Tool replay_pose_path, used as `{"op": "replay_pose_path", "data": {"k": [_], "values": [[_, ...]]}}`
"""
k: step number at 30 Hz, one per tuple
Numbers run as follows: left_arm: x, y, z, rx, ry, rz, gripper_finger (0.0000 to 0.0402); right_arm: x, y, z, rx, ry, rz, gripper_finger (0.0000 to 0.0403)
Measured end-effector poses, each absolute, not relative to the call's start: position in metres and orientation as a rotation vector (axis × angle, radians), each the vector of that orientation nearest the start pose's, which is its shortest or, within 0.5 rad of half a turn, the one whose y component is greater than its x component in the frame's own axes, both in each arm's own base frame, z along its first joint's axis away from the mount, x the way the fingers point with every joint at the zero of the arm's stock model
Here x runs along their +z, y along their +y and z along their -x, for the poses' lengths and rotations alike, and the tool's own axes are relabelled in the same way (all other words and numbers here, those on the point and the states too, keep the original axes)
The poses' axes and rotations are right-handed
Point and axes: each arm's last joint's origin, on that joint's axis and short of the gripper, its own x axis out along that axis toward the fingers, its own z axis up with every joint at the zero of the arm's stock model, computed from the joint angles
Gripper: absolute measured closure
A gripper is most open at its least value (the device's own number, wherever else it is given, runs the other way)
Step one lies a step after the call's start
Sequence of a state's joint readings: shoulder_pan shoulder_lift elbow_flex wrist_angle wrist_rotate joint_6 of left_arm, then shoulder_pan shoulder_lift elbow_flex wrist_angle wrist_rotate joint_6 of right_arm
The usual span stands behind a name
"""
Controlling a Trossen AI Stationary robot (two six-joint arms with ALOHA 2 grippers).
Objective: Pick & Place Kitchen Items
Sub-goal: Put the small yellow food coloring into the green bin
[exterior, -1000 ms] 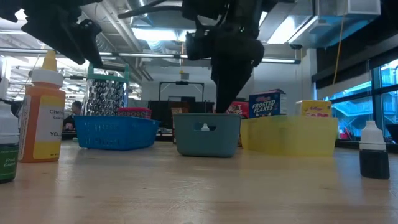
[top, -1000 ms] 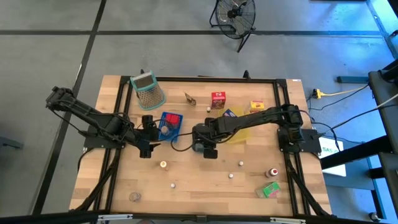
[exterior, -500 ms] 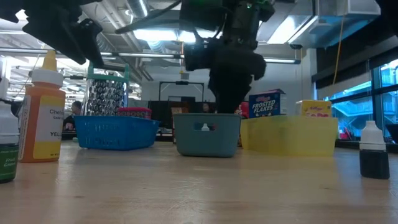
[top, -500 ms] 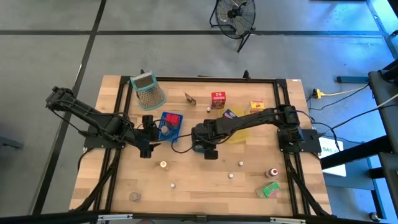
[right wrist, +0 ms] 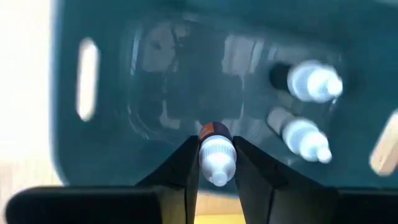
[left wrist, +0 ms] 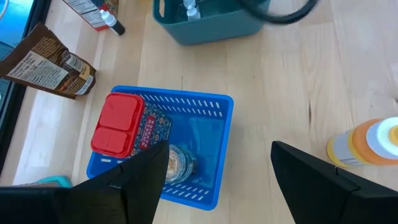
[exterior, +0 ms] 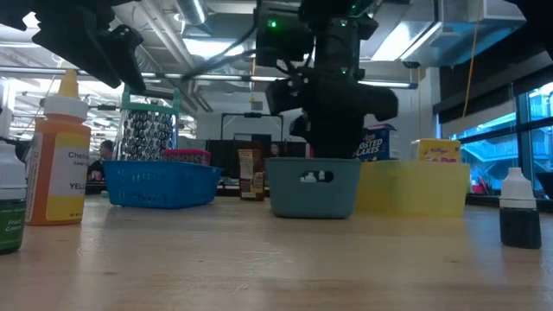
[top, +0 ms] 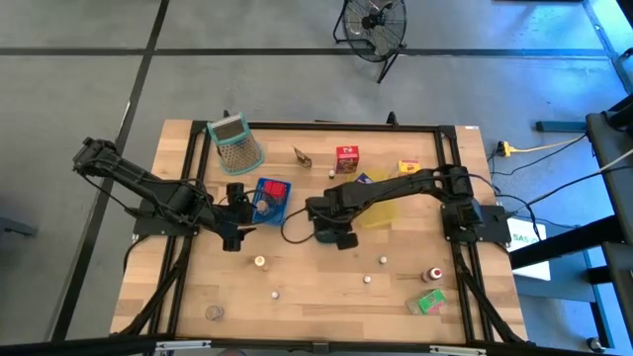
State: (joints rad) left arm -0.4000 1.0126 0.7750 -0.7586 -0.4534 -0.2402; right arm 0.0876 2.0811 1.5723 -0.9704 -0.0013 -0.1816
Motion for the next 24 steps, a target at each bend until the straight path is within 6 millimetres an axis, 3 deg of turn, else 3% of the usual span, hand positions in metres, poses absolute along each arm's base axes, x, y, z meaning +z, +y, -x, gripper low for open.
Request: {"op": "replay_pose_path", "data": {"k": [7,24], "values": [[0.2494,-0.0597,-0.1738,0.157,0.889,-0.189,0.0123,0.1709,0.0457,-0.4012,0.250,1.433,0.338,0.0317],[0.2493,-0.0597,-0.1738,0.156,0.889,-0.189,0.0123,0.1650,0.0438,-0.4080,0.247,1.393,0.329,0.0317]]}}
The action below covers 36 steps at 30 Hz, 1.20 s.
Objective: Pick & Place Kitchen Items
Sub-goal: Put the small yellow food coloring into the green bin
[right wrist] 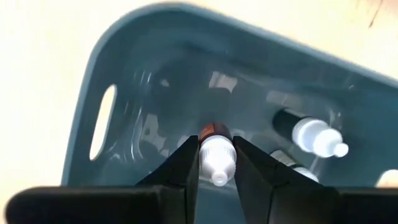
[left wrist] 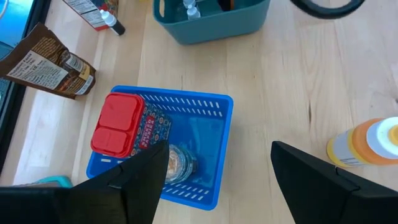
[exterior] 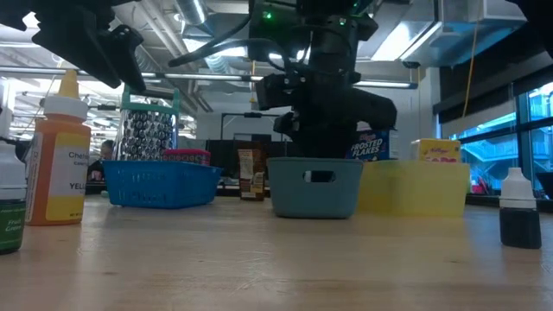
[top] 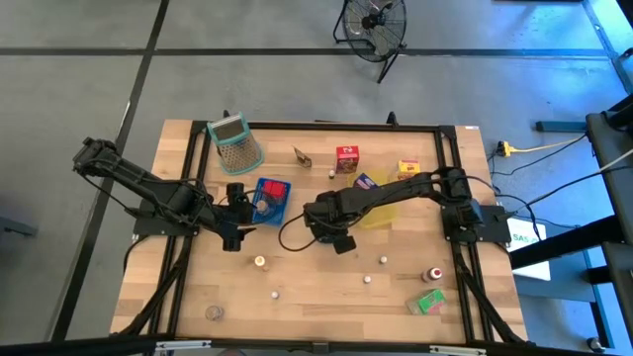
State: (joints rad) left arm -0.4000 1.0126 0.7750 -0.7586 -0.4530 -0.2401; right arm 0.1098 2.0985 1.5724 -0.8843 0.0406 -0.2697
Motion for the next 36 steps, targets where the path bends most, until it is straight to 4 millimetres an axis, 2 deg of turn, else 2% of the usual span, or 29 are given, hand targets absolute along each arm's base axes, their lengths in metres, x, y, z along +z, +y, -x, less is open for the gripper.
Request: {"op": "replay_pose_path", "data": {"k": [22,30,36], "values": [[0.2493,-0.0598,-0.1738,0.159,0.889,-0.181,0.0123,0.1650,0.0357,-0.4102,0.184,1.389,0.187,0.0316],[0.2494,-0.0598,-0.1739,0.159,0.888,-0.180,0.0123,0.1649,0.0347,-0.4103,0.164,1.391,0.164,0.0294],[0.2493,-0.0598,-0.1738,0.159,0.889,-0.180,0.0123,0.1649,0.0344,-0.4106,0.161,1.388,0.161,0.0291]]}}
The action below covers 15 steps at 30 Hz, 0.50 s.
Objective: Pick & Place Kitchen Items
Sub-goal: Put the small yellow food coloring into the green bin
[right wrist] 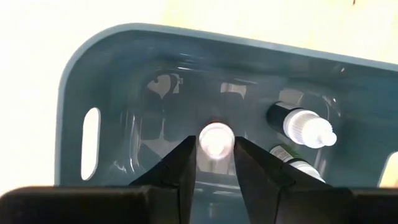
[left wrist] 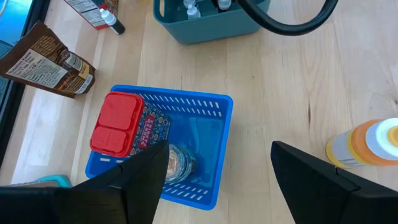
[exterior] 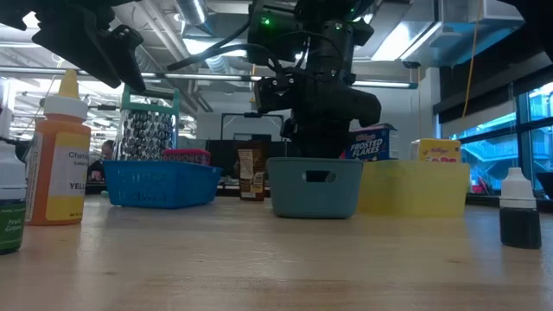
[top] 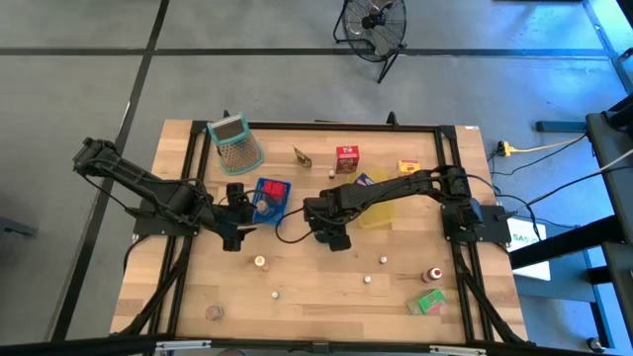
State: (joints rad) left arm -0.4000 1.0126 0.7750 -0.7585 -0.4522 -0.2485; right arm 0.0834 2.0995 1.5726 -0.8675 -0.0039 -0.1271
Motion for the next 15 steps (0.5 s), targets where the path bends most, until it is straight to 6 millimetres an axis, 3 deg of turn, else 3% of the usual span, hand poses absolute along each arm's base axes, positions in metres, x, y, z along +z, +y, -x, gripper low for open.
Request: {"op": "replay_pose_path", "data": {"k": [15], "values": [[0.2493,-0.0598,-0.1738,0.159,0.889,-0.180,0.0123,0.1653,0.0327,-0.4134,0.123,1.363,0.155,0.0290]]}}
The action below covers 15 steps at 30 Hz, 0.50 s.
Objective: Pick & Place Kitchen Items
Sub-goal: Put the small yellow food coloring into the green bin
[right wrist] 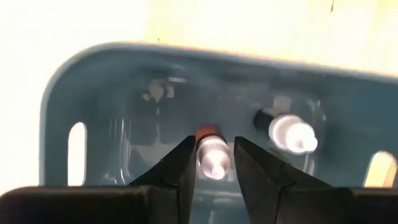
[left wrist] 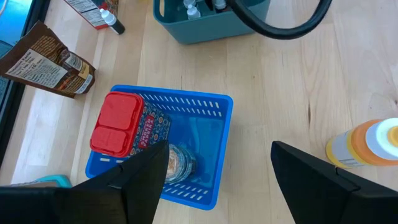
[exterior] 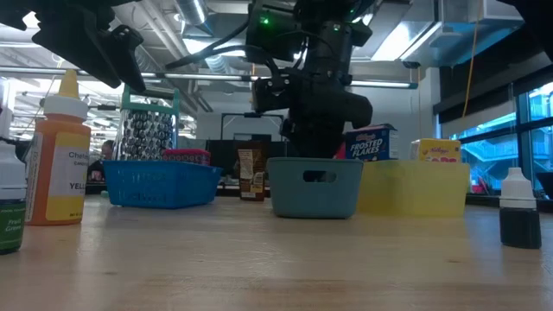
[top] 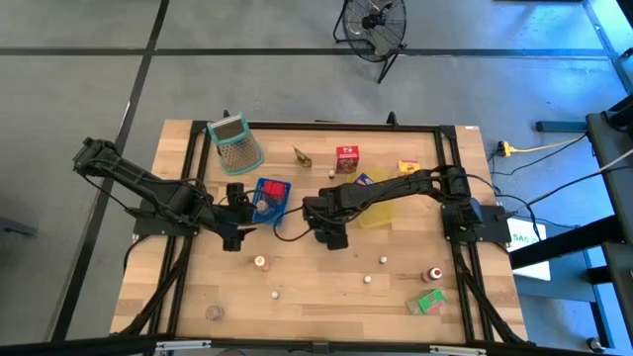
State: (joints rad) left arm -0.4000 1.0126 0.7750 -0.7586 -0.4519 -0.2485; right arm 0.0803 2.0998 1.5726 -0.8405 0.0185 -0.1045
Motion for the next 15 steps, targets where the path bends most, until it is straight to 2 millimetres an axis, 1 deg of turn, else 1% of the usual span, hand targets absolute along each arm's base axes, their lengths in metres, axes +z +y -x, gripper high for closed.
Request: {"op": "replay_pose_path", "data": {"k": [3,15], "values": [[0.2493,-0.0598,-0.1739,0.159,0.889,-0.180,0.0123,0.1658,0.0335,-0.4158,0.134,1.336,0.168,0.0290],[0.2493,-0.0598,-0.1738,0.158,0.889,-0.180,0.0123,0.1659,0.0333,-0.4162,0.130,1.332,0.171,0.0290]]}}
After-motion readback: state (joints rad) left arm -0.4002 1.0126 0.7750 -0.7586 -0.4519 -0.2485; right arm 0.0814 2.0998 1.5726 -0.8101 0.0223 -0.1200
